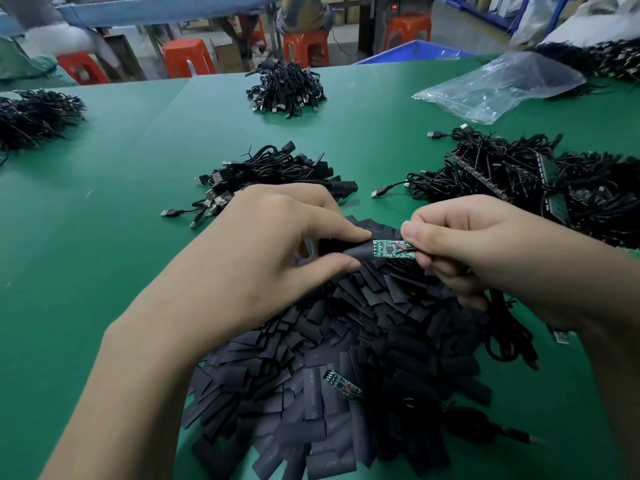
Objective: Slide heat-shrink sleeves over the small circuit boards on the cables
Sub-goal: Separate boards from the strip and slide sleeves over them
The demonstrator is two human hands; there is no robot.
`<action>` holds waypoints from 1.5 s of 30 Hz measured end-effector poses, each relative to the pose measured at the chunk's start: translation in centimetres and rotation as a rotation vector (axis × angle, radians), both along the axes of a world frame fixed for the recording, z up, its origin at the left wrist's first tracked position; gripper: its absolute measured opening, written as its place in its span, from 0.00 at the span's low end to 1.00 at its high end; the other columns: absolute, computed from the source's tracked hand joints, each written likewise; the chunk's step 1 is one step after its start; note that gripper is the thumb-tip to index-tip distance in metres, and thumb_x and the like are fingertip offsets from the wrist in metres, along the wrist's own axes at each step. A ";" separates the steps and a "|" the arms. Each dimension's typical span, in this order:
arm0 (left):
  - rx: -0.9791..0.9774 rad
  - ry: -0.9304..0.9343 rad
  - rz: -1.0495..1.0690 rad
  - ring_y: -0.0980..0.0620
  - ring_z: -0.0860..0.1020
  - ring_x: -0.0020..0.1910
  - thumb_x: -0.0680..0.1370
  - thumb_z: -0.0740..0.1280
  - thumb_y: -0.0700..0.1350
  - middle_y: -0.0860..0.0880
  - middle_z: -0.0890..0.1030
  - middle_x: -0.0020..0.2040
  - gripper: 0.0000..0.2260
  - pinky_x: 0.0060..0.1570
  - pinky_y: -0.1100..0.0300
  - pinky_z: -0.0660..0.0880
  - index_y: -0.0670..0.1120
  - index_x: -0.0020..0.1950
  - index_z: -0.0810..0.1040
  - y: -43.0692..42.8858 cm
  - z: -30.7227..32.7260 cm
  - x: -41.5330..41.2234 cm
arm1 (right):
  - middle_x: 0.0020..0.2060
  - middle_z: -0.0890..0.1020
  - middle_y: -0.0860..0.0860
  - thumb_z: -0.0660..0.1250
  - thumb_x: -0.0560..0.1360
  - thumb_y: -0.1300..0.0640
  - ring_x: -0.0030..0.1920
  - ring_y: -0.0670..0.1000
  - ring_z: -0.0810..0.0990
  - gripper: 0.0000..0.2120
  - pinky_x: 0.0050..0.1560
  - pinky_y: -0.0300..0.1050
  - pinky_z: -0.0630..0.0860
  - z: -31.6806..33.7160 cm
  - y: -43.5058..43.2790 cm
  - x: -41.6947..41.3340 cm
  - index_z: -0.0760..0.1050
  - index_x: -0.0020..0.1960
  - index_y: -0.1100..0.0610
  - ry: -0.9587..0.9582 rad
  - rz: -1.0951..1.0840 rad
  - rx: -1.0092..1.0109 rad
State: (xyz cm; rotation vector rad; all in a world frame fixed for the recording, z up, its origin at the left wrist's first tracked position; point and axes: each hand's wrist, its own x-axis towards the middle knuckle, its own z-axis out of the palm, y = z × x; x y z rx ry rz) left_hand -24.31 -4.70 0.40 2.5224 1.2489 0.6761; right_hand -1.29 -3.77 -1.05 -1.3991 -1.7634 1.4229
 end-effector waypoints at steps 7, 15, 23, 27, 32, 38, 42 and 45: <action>0.029 0.010 0.018 0.57 0.79 0.43 0.75 0.75 0.50 0.56 0.83 0.48 0.11 0.47 0.60 0.75 0.52 0.57 0.87 0.1 -0.4 0.4 | 0.24 0.66 0.50 0.62 0.82 0.52 0.22 0.47 0.60 0.19 0.21 0.40 0.65 -0.1 -0.1 0.0 0.72 0.33 0.55 0.008 -0.003 0.004; 0.094 -0.026 0.012 0.52 0.82 0.44 0.75 0.76 0.49 0.55 0.83 0.47 0.10 0.45 0.59 0.76 0.51 0.57 0.87 0.3 -0.9 0.5 | 0.25 0.65 0.50 0.61 0.83 0.52 0.22 0.47 0.60 0.21 0.22 0.41 0.67 0.2 -0.2 0.0 0.72 0.32 0.54 0.031 0.027 -0.031; 0.113 -0.060 -0.048 0.55 0.81 0.44 0.76 0.72 0.49 0.53 0.83 0.47 0.11 0.47 0.56 0.77 0.51 0.58 0.87 0.1 -0.9 1.1 | 0.24 0.65 0.48 0.61 0.83 0.52 0.22 0.46 0.60 0.20 0.22 0.40 0.67 0.3 -0.3 -0.1 0.72 0.33 0.55 0.054 0.050 -0.018; 0.132 -0.059 -0.044 0.55 0.81 0.45 0.77 0.72 0.49 0.53 0.83 0.47 0.11 0.48 0.58 0.76 0.51 0.58 0.86 0.0 -1.0 1.5 | 0.24 0.65 0.47 0.61 0.83 0.52 0.22 0.46 0.60 0.20 0.22 0.41 0.68 0.2 -0.3 -0.3 0.72 0.33 0.53 0.077 0.047 -0.004; 0.173 -0.112 0.024 0.56 0.80 0.43 0.76 0.75 0.48 0.53 0.84 0.46 0.10 0.48 0.64 0.75 0.49 0.56 0.87 0.1 -1.0 1.4 | 0.25 0.66 0.48 0.62 0.78 0.45 0.25 0.48 0.65 0.18 0.29 0.43 0.76 0.3 -0.2 -0.2 0.74 0.39 0.58 0.159 0.064 0.034; 0.222 -0.153 0.051 0.55 0.82 0.44 0.77 0.75 0.49 0.53 0.84 0.46 0.08 0.47 0.57 0.77 0.50 0.54 0.87 -0.1 -0.8 1.4 | 0.29 0.79 0.53 0.67 0.72 0.45 0.32 0.50 0.78 0.10 0.44 0.45 0.77 1.0 -0.2 0.9 0.80 0.40 0.52 0.091 0.090 0.178; 0.242 -0.171 0.047 0.56 0.82 0.43 0.77 0.74 0.48 0.52 0.84 0.45 0.07 0.46 0.58 0.77 0.49 0.54 0.87 -0.2 -0.9 1.6 | 0.26 0.76 0.53 0.68 0.72 0.46 0.32 0.53 0.76 0.11 0.39 0.40 0.73 1.1 -0.2 0.9 0.80 0.40 0.53 0.121 0.063 0.192; 0.264 -0.175 0.048 0.56 0.81 0.42 0.77 0.75 0.45 0.52 0.84 0.45 0.06 0.47 0.60 0.76 0.48 0.53 0.87 -0.3 -0.9 1.9 | 0.24 0.74 0.54 0.69 0.75 0.52 0.30 0.52 0.73 0.09 0.33 0.32 0.71 1.1 -0.2 0.9 0.80 0.39 0.55 0.134 0.045 0.214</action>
